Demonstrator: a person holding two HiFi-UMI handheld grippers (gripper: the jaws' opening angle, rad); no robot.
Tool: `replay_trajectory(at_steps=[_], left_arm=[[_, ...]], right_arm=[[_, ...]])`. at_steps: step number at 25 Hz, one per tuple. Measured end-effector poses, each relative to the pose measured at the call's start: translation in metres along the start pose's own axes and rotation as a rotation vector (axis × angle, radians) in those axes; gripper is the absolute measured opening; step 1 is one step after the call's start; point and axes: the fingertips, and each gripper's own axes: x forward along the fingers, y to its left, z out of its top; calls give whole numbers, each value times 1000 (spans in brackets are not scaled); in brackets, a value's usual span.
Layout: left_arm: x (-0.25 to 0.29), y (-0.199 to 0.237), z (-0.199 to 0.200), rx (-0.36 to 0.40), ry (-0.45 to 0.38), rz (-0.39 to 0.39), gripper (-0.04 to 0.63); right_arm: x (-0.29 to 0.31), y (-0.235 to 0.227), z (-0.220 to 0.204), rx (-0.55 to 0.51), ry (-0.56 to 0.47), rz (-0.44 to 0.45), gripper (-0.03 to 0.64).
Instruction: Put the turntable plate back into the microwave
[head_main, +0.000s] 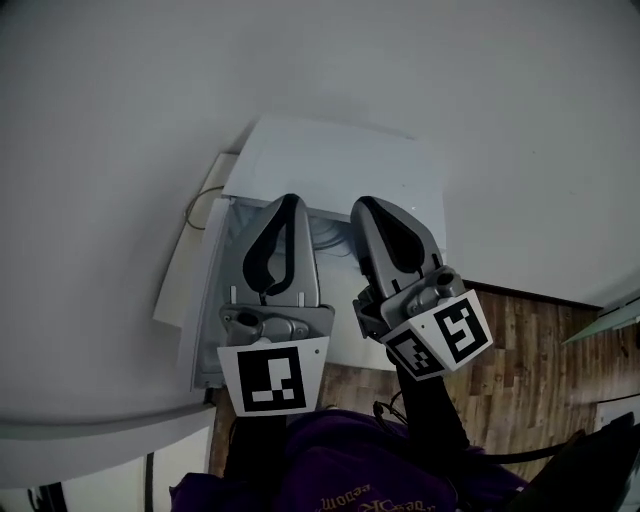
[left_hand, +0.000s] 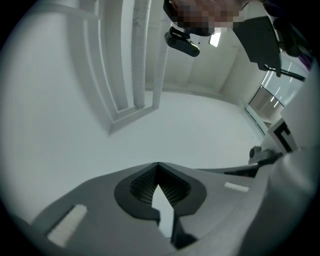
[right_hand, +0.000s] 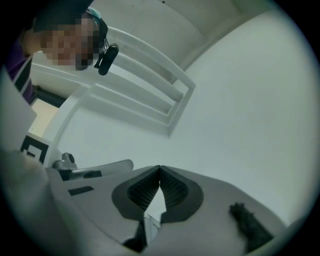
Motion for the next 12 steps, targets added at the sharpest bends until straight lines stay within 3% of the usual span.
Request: replay_trajectory(at_steps=[3,12], left_arm=[[-1,0,-6,5,19,16,5],[-2,-2,1,0,-15,38,5]], right_arm=[[1,6,12,-64,-23,22,11],[2,14,16,-74,-25,66,11]])
